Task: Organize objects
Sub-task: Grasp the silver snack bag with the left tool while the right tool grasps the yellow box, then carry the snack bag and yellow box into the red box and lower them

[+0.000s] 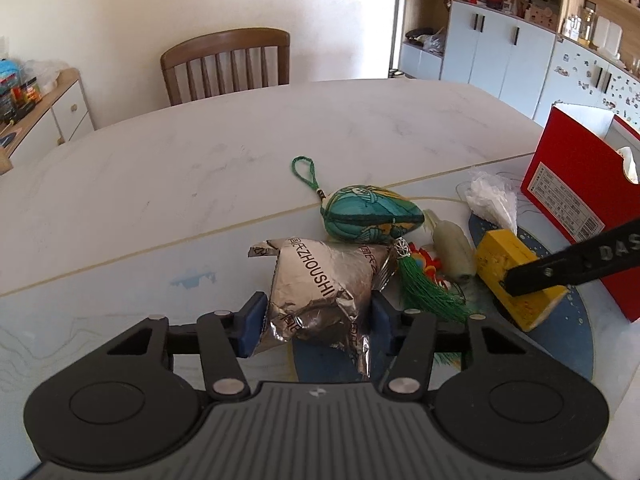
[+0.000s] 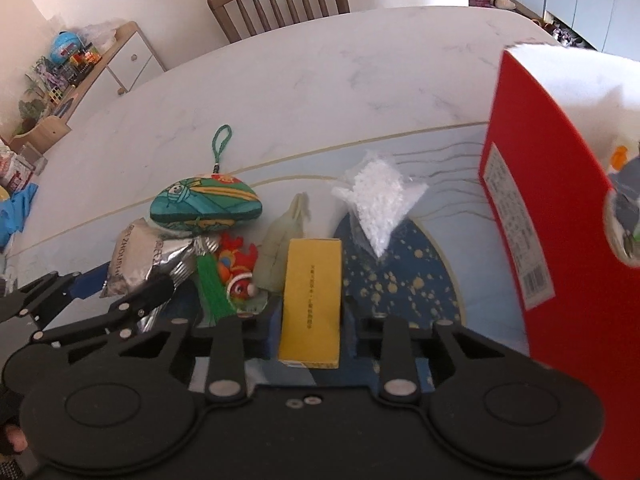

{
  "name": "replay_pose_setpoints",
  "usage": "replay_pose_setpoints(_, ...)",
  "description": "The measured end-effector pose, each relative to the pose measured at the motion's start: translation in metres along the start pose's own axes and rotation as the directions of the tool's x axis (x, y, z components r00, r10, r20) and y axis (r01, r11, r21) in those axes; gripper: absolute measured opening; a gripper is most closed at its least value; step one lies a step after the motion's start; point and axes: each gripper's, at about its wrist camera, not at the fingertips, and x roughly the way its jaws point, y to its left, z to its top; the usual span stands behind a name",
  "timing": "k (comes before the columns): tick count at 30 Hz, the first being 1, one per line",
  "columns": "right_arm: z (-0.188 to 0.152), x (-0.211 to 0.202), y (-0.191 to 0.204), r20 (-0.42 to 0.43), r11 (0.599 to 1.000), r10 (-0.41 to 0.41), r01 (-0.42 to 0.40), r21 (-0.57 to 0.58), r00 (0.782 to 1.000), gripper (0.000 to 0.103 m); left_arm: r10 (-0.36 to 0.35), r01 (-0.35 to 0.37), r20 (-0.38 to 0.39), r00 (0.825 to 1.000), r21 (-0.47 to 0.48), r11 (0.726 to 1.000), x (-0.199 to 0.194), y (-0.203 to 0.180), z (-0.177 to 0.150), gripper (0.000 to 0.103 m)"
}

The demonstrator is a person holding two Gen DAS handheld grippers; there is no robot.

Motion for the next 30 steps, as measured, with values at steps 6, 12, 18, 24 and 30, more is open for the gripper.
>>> replay_pose_setpoints(6,-0.014,-0.019,-0.007,0.005,0.999,0.034,-0.034,0.002,0.999,0.028,0.003,-0.004,-0.024,1.0,-0.057,0.998,-0.015,0.001,-0.011,0.052)
replay_pose_setpoints(12,-0.025,-0.04,-0.012,0.029,0.998,0.069,-0.068,-0.014,0.997,0.028,0.005,-0.008,-0.028,1.0,-0.09,0.996,-0.038,-0.006,-0.021,0.049)
replay_pose_setpoints(18,-0.037,-0.069,-0.019,0.055,0.994,0.105,-0.103,-0.031,0.993,0.028,-0.012,0.011,-0.007,1.0,-0.096,0.995,-0.063,-0.016,-0.026,0.046)
replay_pose_setpoints(24,-0.043,-0.094,-0.031,0.076,0.99,0.134,-0.131,-0.048,0.988,0.028,0.011,-0.011,-0.005,1.0,-0.098,0.995,-0.077,-0.027,-0.03,0.042)
replay_pose_setpoints(30,-0.043,-0.122,-0.044,0.106,0.986,0.155,-0.147,-0.077,0.982,0.028,0.01,-0.007,0.028,1.0,-0.119,0.993,-0.104,-0.044,-0.024,0.041)
